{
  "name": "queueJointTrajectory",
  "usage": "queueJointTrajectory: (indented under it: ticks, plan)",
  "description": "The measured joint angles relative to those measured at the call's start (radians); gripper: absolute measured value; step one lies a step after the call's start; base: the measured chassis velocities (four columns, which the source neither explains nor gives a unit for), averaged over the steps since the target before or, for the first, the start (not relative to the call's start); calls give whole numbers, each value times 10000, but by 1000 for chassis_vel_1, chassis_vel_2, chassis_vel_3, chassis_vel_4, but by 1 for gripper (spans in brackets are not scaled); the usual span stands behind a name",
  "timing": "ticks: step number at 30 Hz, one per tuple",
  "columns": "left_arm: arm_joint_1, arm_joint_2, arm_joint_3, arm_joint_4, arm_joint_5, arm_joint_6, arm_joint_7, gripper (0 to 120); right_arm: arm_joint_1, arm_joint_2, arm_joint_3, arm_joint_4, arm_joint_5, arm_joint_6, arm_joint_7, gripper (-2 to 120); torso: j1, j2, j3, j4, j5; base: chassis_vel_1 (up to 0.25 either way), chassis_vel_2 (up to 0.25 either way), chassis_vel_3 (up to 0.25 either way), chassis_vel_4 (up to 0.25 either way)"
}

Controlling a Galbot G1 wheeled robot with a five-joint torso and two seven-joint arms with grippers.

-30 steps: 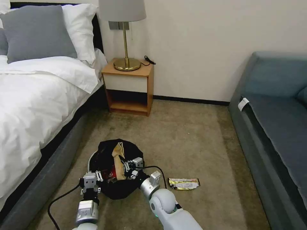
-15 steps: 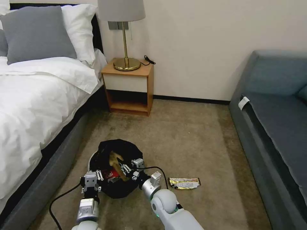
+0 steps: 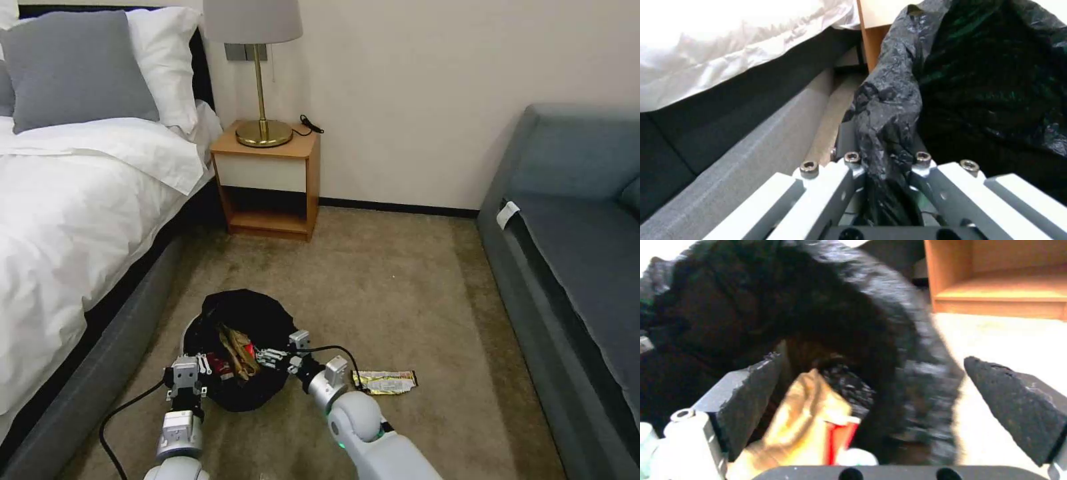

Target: Pick up the trash bin, then pick up the garbage on the floor and place it into the trash bin.

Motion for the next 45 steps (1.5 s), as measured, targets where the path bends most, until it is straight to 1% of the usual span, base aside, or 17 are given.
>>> queueJointTrajectory:
  ticks: [3, 4, 7, 11, 13, 17, 26, 32, 37, 40, 45]
  plan:
    - [-57, 5, -12, 87, -3, 0, 3, 4, 8, -433, 156, -17, -188, -107, -3, 100, 0, 0, 0, 0, 0, 0, 0, 0, 0]
    - [-57, 5, -12, 87, -3, 0, 3, 4, 8, -433, 156, -17, -188, -107, -3, 100, 0, 0, 0, 0, 0, 0, 0, 0, 0]
    - [-111, 7, -13, 168, -3, 0, 8, 4, 15, -800, 432, -186, -842, -180, -30, 100, 0, 0, 0, 0, 0, 0, 0, 0, 0]
    - [-145, 16, -14, 233, 4, 0, 12, 4, 14, -1016, 637, -326, -1319, -311, -52, 100, 0, 0, 0, 0, -1, 0, 0, 0, 0]
    - [-193, 21, -15, 306, 29, 0, 19, 4, 1, -1219, 837, -511, -1829, -517, -62, 100, 0, 0, 0, 0, -1, 0, 0, 0, 0]
    - [-273, 22, -18, 333, 60, 23, 35, 4, -19, -1388, 1080, -755, -2295, -748, -171, 100, 0, 0, 0, 0, -1, 0, 0, 0, 0]
    - [-350, 24, -39, 409, 68, 78, 59, 4, 49, -1712, 1478, -1265, -2888, -1229, -478, 100, -1, 0, -1, 0, -2, 0, 0, 0, 0]
    - [-370, 75, -136, 488, 27, 79, 75, 4, 104, -2028, 1914, -1647, -3647, -1695, -742, 100, 0, 0, 0, 0, -2, 0, 0, 0, 0]
    - [-388, 103, -167, 535, -2, 79, 83, 4, 102, -2141, 2154, -1841, -4130, -1720, -902, 100, 0, 0, 0, 1, -2, 0, 0, 0, 0]
    - [-401, 115, -171, 607, -18, 61, 100, 4, 29, -2261, 2435, -2054, -4632, -1716, -1139, 100, 0, 0, -1, 1, -2, 0, 0, 0, 0]
    - [-405, 121, -171, 665, -21, 40, 106, 4, -87, -2304, 2627, -2155, -5038, -1662, -1321, 100, 0, 0, 0, 0, -3, 0, 0, 0, 0]
